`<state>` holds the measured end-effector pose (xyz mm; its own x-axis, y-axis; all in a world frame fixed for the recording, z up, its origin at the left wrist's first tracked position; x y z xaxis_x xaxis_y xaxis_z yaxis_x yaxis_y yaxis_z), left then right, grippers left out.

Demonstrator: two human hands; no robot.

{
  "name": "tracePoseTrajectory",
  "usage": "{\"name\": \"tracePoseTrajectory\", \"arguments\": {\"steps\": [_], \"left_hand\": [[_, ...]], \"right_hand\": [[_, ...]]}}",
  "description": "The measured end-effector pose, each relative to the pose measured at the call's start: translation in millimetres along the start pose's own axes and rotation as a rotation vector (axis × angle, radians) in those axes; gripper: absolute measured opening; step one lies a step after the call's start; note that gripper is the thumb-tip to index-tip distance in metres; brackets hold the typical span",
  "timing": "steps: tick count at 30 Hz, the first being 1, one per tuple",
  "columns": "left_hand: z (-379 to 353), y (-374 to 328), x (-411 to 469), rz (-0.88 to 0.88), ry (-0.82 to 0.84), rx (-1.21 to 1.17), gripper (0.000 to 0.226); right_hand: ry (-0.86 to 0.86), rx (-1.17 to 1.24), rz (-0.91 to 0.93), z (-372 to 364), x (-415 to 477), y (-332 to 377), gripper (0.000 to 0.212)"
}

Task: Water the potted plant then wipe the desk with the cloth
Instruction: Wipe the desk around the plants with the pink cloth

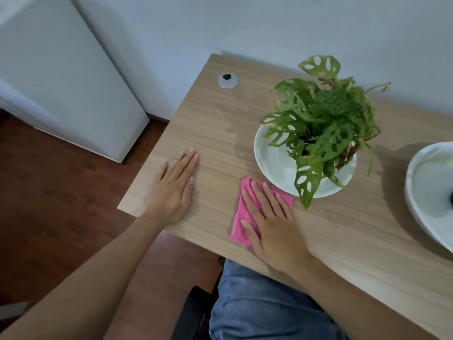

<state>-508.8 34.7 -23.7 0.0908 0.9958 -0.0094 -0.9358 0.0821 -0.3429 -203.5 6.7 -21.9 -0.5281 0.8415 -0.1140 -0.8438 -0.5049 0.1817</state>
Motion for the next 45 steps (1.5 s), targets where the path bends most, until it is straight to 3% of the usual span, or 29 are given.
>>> {"name": "tracePoseTrajectory", "arguments": {"steps": [13, 18, 28, 35, 39, 45], "left_hand": [[2.9, 1.3, -1.1, 0.036, -0.06, -0.038, 0.061], [2.5, 1.3, -0.9, 0.026, -0.046, -0.034, 0.062], [-1.7, 4.2, 0.2, 0.026, -0.056, 0.025, 0.066], [0.1, 1.8, 0.4, 0.026, -0.054, 0.035, 0.064], [2.5, 3.3, 0.3, 0.045, -0.04, 0.04, 0.064], [3.6, 1.7, -1.5, 0.042, -0.054, 0.044, 0.064]], "right_hand": [[-0.114, 0.095, -0.001, 0.0, 128.2, 102.3, 0.071], [-0.066, 0.126, 0.069, 0.8, 112.6, 79.6, 0.071], [0.025, -0.02, -0.016, -1.6, -33.2, -17.8, 0.074], [-0.052, 0.013, 0.029, 0.9, 61.2, 29.3, 0.072], [-0.013, 0.136, 0.023, 6.6, 115.3, 70.3, 0.074], [-0.028, 0.12, 0.107, 7.1, 84.6, 43.6, 0.071]]}}
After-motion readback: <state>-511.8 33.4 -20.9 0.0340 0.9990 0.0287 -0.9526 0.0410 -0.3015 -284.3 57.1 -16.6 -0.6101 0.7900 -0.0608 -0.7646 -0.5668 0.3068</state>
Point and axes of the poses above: each hand's wrist, its own x-axis towards the middle knuckle, its own z-axis out of the back of the hand, y = z × x, the point moved 2 cm from there along x, towards the middle knuckle, and after that the axes turned 1 degree about y, right-handed, at the moved point
